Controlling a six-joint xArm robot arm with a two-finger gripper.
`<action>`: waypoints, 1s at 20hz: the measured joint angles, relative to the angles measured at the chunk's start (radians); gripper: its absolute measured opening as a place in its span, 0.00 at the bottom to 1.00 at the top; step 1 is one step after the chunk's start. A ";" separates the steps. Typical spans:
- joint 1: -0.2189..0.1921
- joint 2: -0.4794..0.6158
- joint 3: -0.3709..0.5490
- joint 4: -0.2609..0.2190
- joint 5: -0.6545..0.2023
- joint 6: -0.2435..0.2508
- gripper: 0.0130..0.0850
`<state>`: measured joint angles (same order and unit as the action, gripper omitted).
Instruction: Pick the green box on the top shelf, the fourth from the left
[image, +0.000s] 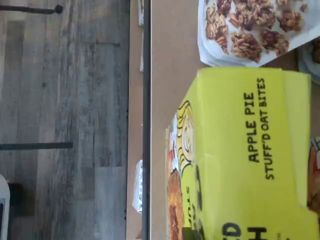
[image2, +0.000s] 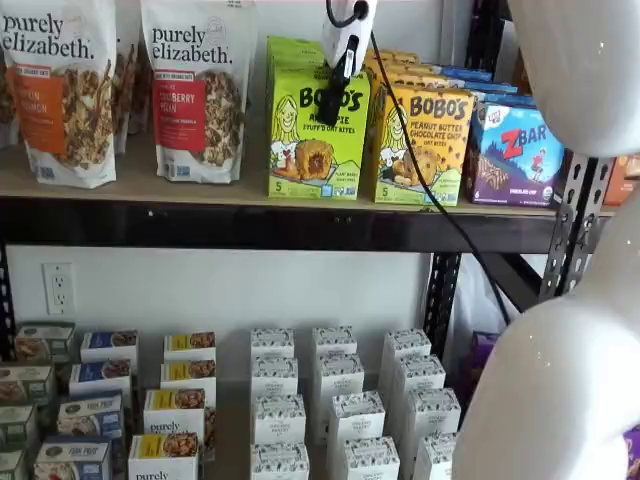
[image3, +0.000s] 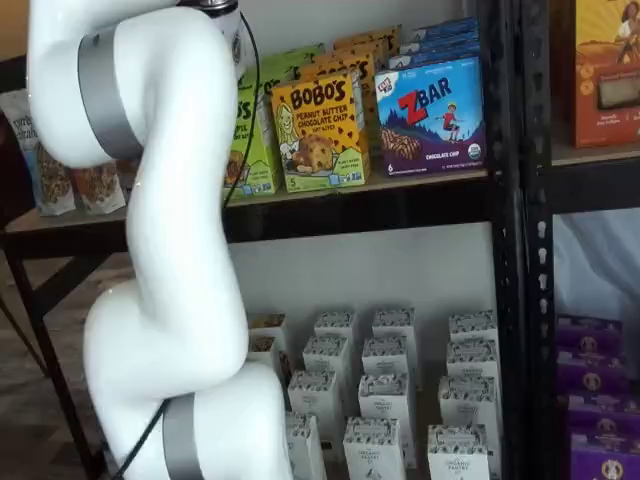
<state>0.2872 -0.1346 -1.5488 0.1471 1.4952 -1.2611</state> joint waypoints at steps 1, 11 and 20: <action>0.000 0.000 0.001 -0.001 -0.001 0.000 0.11; 0.000 -0.001 0.003 0.002 -0.009 0.000 0.11; -0.005 0.007 -0.016 0.003 0.003 -0.003 0.11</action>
<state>0.2824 -0.1278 -1.5643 0.1500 1.4982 -1.2642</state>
